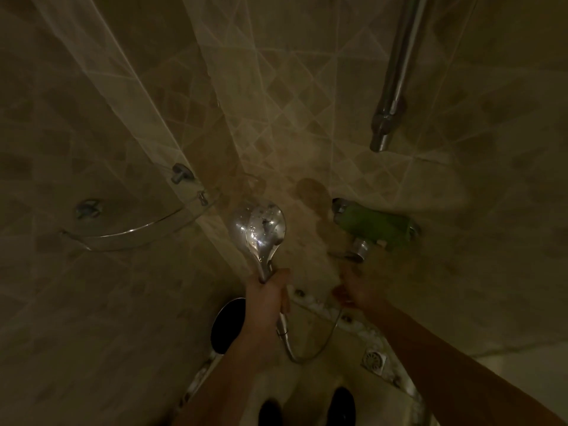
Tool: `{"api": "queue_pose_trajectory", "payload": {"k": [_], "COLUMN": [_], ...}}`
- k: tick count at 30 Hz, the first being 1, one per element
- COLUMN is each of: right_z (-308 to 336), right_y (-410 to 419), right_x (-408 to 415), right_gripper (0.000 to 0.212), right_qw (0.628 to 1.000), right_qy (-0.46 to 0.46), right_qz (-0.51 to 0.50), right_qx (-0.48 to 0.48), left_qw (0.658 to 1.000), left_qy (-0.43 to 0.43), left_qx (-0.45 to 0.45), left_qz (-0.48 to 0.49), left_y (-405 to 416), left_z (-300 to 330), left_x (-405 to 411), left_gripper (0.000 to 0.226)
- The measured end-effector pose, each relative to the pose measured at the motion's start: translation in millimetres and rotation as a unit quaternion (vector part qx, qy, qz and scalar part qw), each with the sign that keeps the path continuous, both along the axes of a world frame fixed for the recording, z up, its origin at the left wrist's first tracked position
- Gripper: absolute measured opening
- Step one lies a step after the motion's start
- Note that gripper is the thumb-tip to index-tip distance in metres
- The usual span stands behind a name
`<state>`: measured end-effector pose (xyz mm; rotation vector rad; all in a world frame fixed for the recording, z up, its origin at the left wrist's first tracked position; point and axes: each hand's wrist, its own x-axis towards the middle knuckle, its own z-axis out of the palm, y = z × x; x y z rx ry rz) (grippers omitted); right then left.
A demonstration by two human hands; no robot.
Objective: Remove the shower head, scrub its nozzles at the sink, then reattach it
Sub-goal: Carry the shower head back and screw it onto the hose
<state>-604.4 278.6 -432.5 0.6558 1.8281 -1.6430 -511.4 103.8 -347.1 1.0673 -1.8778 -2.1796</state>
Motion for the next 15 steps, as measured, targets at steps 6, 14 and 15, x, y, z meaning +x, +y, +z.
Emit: {"api": "queue_pose_trajectory", "payload": {"k": [6, 14, 15], "right_z": [-19.6, -16.0, -9.6], "right_y": [2.9, -31.9, -36.2], "right_x": [40.6, 100.9, 108.1], "right_gripper": [0.036, 0.028, 0.026], "right_qw": [0.999, 1.000, 0.999], "right_qy": [0.021, 0.025, 0.036], "right_qz": [0.004, 0.008, 0.007], "right_qx": [-0.027, -0.004, -0.005], "left_qw": [0.998, 0.991, 0.990], "left_qy": [0.024, 0.025, 0.035], "left_qx": [-0.014, 0.007, 0.007], "left_qz": [-0.064, -0.134, -0.140], "left_y": [-2.9, -36.6, -40.8], "left_z": [10.2, 19.5, 20.6], "left_x": [22.1, 49.5, 53.1], "left_gripper": [0.036, 0.043, 0.044]}}
